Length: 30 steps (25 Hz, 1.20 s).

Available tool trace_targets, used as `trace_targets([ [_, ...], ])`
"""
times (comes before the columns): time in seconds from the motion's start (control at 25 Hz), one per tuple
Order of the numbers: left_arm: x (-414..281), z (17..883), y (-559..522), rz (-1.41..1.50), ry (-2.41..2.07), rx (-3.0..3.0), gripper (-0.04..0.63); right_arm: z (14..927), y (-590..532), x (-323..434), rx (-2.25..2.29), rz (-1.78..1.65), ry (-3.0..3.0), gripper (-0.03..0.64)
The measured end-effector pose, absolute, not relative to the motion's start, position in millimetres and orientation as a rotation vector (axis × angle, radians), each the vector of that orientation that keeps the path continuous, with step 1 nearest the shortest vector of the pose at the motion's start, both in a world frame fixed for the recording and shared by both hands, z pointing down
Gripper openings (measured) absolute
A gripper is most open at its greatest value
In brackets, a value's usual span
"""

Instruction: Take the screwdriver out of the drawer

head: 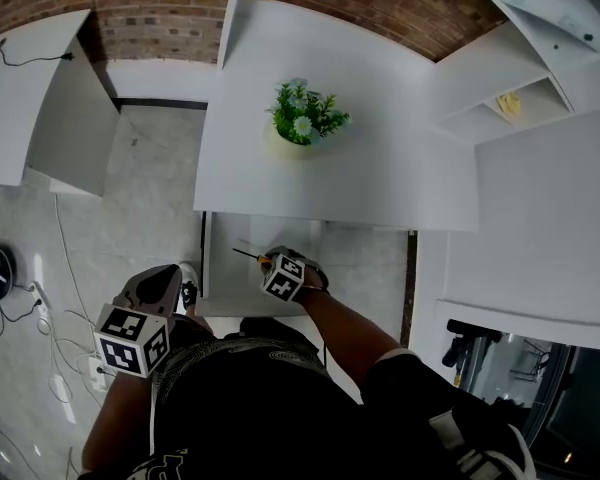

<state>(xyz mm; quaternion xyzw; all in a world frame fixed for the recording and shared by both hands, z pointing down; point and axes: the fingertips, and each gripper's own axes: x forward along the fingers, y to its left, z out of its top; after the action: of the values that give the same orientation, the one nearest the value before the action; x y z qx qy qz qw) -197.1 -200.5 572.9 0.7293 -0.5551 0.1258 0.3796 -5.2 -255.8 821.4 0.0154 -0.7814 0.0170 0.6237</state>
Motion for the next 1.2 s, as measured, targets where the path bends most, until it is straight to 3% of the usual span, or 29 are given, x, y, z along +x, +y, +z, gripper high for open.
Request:
trace_targets([
  [1.2,-170,533,-215,0.296,-1.428,1.998,0.018,662,-326,-34,0.58,0.801,-2.244,0.089],
])
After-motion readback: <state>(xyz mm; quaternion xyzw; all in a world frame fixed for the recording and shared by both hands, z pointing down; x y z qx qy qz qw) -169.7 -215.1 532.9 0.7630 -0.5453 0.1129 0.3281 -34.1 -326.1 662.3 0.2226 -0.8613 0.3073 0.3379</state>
